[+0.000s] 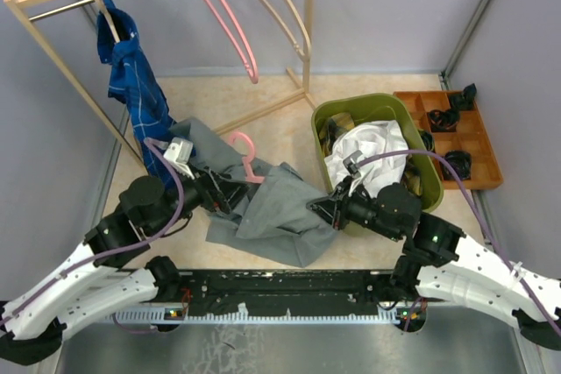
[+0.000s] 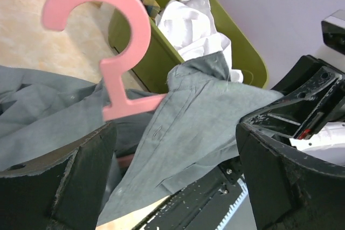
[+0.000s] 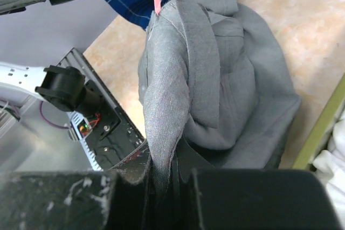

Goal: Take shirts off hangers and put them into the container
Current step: Remove the shirt from the hanger.

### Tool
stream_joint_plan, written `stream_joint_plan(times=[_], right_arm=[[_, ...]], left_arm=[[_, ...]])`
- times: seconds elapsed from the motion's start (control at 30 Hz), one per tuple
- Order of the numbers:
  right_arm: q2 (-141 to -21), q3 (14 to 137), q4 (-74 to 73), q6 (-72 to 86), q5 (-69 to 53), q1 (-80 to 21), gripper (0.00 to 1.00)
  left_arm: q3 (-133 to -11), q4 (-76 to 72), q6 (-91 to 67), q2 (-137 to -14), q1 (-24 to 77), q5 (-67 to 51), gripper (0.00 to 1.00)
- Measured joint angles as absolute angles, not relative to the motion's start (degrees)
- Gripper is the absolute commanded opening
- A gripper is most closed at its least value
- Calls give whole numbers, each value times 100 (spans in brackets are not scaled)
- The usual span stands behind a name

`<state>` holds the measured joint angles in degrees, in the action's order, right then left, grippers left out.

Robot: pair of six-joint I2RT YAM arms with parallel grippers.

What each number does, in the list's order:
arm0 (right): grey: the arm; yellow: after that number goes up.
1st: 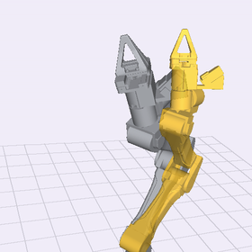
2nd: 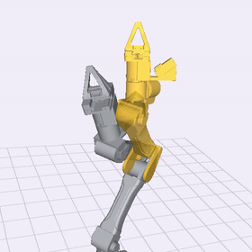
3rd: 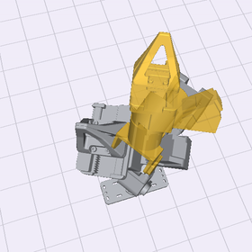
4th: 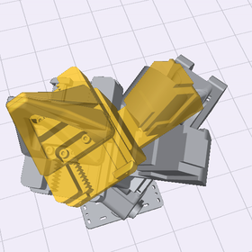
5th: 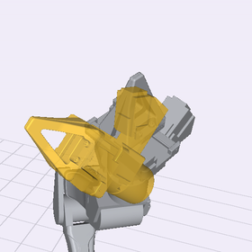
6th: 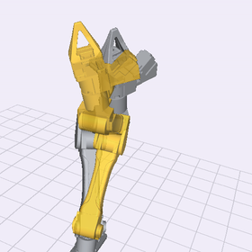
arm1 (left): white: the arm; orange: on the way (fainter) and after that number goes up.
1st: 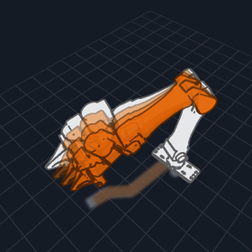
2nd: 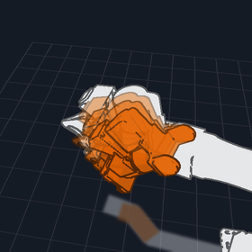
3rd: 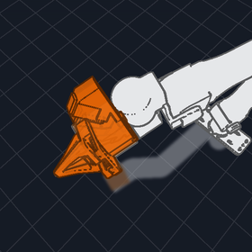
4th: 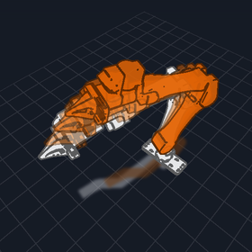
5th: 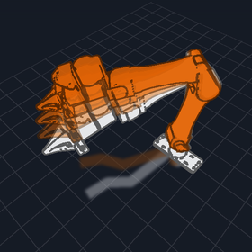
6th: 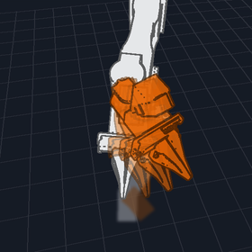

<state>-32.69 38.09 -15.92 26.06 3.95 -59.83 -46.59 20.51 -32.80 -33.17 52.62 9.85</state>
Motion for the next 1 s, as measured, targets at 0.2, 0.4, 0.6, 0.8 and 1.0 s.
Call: stream_joint_plan(times=[0.2,0.4,0.6,0.8,1.0], right_arm=[[-3358,3710,-1483,2825,84,-5983,0],[-3476,3710,-1439,2864,-25,-5983,0],[-3472,3712,-1428,2869,-82,-5983,0],[-3411,3710,-1441,2880,-272,-5983,0],[-3116,3601,-1525,2910,-440,-5983,0]], left_arm=[[-4606,1922,-3747,-3701,5262,939,81],[-4604,2021,-3933,-4058,5262,1111,74],[-4604,2381,-4053,-4189,5262,1483,71],[-4604,2491,-4165,-4248,5262,1745,62],[-4604,2510,-4285,-4563,5262,1730,45]])
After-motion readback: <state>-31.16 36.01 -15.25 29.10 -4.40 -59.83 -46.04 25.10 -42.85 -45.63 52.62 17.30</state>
